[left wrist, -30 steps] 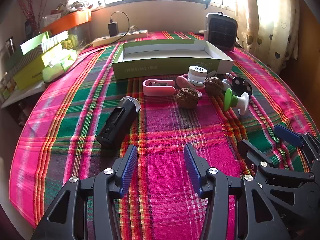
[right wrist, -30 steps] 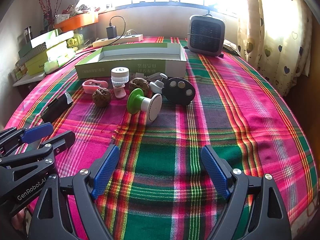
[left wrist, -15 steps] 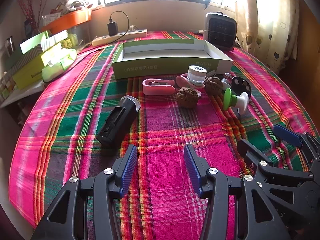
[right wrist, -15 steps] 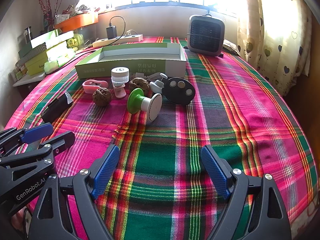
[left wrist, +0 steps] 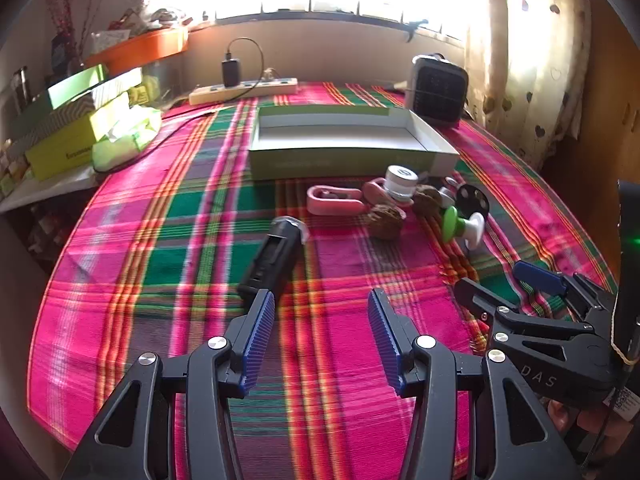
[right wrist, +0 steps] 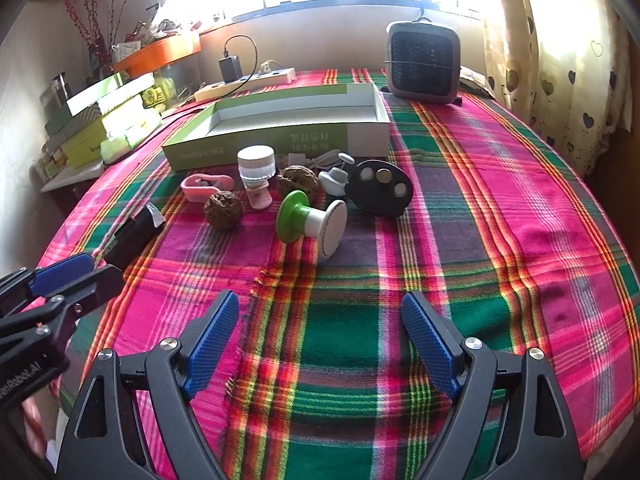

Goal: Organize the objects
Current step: 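Move left tool to the black gadget while right tool approaches the green-white spool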

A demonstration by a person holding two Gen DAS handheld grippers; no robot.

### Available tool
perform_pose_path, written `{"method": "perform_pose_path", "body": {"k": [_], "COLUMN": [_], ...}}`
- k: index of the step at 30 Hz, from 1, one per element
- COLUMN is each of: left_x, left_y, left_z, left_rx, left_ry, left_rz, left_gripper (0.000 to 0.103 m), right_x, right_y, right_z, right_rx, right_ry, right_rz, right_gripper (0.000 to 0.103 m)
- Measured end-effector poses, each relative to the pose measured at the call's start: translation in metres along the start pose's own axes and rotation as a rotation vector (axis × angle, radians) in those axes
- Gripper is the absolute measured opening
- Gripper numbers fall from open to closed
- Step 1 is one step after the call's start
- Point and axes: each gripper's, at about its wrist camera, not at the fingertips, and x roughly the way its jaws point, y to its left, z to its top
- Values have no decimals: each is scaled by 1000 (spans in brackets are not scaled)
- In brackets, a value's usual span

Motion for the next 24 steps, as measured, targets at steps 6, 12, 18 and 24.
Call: {"method": "perform_pose_path", "body": {"k": [6, 12, 18, 24], "left_x": [2, 18, 35, 46], "left_y": [23, 34, 36, 35], "left_z": [4, 9, 13, 18], "left_rx": [-31, -37, -24, -8], "left_ry": [-4, 21, 57, 74], "left_rz": [3, -6, -15, -16], "left_gripper": [48, 48, 48, 48], "right_x": [2, 10, 18, 27], "right_y": [3, 7, 7, 5], "right_z": [12, 20, 24, 28], "right_rx": [18, 16, 24, 51], "right_ry": [-17, -13, -1, 19], "right_rz": [10, -3, -27, -42], "right_gripper": [84, 84, 81, 79]}}
